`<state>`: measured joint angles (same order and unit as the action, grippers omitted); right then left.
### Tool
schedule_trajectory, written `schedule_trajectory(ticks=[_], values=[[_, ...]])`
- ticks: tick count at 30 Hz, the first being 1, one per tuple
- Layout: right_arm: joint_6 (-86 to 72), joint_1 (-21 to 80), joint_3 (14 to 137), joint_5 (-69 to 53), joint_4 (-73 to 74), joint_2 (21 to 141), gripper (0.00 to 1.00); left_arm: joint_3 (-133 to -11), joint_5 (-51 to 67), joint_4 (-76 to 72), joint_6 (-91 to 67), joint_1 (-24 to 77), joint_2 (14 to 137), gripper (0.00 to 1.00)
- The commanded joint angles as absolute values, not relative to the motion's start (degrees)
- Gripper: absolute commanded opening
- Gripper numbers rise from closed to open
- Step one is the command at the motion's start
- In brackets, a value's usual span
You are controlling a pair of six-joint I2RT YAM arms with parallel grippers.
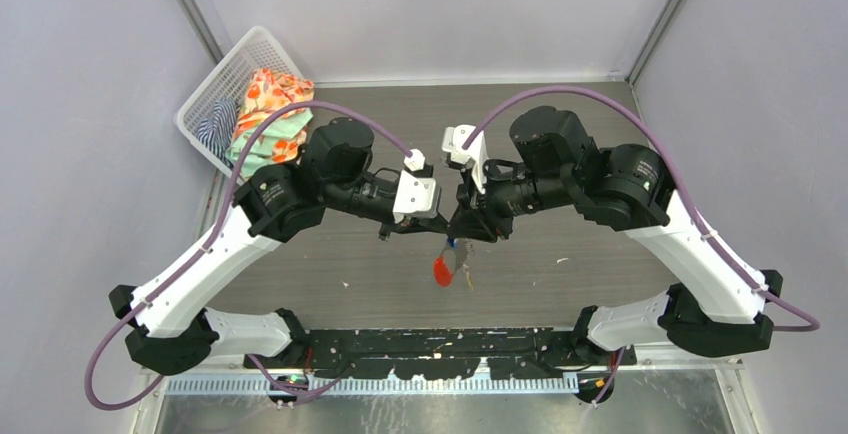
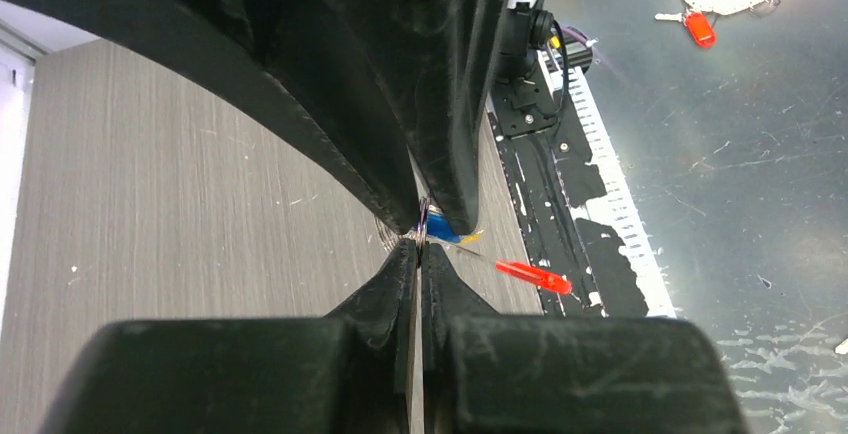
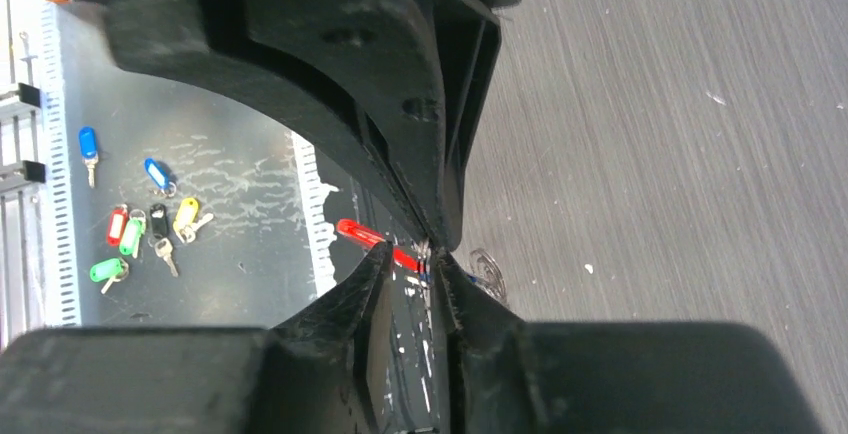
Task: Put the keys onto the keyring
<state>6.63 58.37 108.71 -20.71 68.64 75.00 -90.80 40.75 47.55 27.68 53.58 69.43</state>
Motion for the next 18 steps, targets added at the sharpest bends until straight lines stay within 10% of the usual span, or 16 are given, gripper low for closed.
schedule_trajectory(ticks=[1, 6, 18], values=[[4.89, 58.45, 107.28, -23.07, 60.63, 70.37, 0.33, -90.48, 39.55, 45.71, 26.1, 53.79, 68.01, 0.0], [5.0, 58.4, 97.7, -22.0, 50.66, 61.3, 0.5, -89.64, 41.29, 37.49, 14.55, 52.82, 67.06, 0.0], [4.12, 58.36, 75.08, -16.13, 23.59, 39.63, 0.49, -88.45, 54.92, 16.09, -11.29, 50.28, 66.61, 0.0]])
